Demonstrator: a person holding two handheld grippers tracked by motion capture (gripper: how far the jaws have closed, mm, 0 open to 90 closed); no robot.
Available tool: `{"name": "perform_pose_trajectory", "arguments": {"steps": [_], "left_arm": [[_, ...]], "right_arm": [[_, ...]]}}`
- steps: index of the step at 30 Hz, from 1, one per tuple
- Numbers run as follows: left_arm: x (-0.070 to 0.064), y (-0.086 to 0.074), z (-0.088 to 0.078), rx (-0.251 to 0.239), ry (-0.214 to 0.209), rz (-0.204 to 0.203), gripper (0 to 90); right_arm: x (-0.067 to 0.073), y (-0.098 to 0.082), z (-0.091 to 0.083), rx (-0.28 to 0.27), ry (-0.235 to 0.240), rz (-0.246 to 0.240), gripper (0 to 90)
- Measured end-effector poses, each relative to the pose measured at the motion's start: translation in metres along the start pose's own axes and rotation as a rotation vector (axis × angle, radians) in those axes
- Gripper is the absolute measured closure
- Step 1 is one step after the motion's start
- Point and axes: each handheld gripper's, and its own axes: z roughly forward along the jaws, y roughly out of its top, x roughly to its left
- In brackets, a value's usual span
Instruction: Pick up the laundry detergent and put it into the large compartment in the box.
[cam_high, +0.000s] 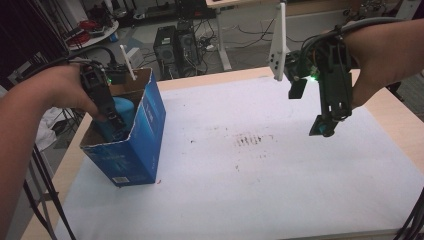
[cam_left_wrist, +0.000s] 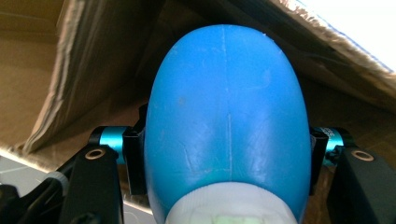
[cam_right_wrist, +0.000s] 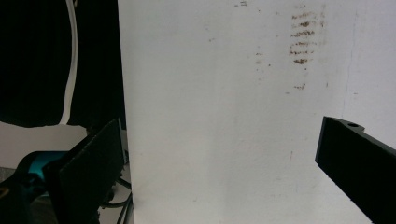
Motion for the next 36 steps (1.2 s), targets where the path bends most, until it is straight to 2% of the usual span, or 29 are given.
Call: {"name": "perform_pose_trajectory", "arguments": {"steps": [3, 7, 17, 26, 33, 36], "left_arm": [[0.000, 0.001, 0.006, 0.009, 0.002, 0.018, 38.3], [0.000, 0.000, 0.013, 0.008, -0.002, 0.019, 38.3], [-0.004, -0.001, 0.014, -0.003, 0.014, 0.034, 38.1], [-0.005, 0.002, 0.015, -0.002, 0.012, 0.029, 37.8], [-0.004, 0.000, 0.012, -0.016, 0.016, 0.015, 32.8], [-0.005, -0.001, 0.009, -0.006, 0.018, 0.011, 30.9]], "right_arm": [[0.000, 0.000, 0.000, -0.002, 0.002, 0.001, 0.6], [0.000, 0.000, 0.002, -0.002, 0.002, -0.002, 0.6], [-0.001, 0.001, 0.002, -0.005, 0.005, -0.002, 0.7], [0.001, 0.001, 0.003, -0.006, 0.005, -0.001, 0.6], [0.002, -0.001, 0.001, -0.008, 0.002, -0.001, 0.6], [0.002, -0.001, 0.001, -0.009, 0.001, 0.002, 0.7]]}}
